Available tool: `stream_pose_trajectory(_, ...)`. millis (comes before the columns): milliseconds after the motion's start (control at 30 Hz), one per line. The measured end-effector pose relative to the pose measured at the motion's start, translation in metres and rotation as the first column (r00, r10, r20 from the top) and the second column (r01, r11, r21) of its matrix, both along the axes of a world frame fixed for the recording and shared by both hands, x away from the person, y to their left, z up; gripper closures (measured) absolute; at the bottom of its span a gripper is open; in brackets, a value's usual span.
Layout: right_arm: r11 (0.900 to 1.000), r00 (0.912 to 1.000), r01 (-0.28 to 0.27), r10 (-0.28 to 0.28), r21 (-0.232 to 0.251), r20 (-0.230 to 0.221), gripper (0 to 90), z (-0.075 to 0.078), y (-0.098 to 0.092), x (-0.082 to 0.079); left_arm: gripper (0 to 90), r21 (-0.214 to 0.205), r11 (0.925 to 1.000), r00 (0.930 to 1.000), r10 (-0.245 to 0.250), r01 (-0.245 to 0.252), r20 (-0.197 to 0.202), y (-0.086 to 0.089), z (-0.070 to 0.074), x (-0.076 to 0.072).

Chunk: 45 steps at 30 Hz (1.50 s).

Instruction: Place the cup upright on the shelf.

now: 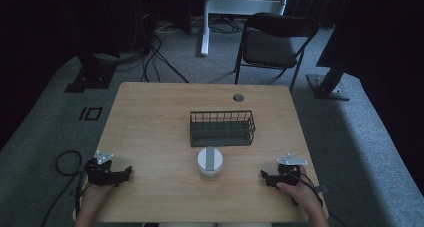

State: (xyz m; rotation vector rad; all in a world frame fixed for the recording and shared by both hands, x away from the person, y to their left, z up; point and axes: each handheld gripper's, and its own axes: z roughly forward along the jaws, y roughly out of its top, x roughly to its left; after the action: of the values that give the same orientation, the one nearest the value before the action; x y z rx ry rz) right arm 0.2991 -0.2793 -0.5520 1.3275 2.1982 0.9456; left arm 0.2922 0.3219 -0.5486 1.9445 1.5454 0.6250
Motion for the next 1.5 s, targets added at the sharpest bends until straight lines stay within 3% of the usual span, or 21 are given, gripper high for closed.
stream_pose_trajectory(1033, 0.9999, 0.9999, -0.017, 0.017, 0.0, 0.0, 11.0, 0.0, 0.001, 0.001, 0.2, 0.001, 1.0, 1.0, 0.002, -0.002, -0.002, 0.0, 0.0, -0.001)
stream_pose_trajectory(1167, 0.9998, 0.9998, -0.007, 0.007, -0.02, 0.021, 11.0, 0.001, 0.004, 0.002, 0.2, 0.001, 1.0, 1.0, 0.002, -0.002, -0.002, 0.0, 0.0, -0.001)
stream_pose_trajectory(1400, 0.9995, 0.9991, -0.032, 0.033, -0.006, 0.029, 11.0, 0.003, 0.01, 0.005, 0.2, 0.001, 1.0, 1.0, 0.002, -0.002, -0.002, 0.0, 0.0, -0.001)
stream_pose_trajectory(1433, 0.9981, 0.9974, -0.061, 0.061, -0.004, 0.039, 11.0, 0.005, 0.015, 0.004, 0.2, 0.001, 1.0, 1.0, 0.001, -0.001, -0.002, 0.0, 0.0, -0.001)
stream_pose_trajectory(1500, 0.9977, 0.997, -0.067, 0.067, -0.005, 0.04, 11.0, 0.006, 0.016, 0.004, 0.1, 0.001, 1.0, 1.0, 0.002, -0.002, -0.002, 0.0, 0.0, -0.001)
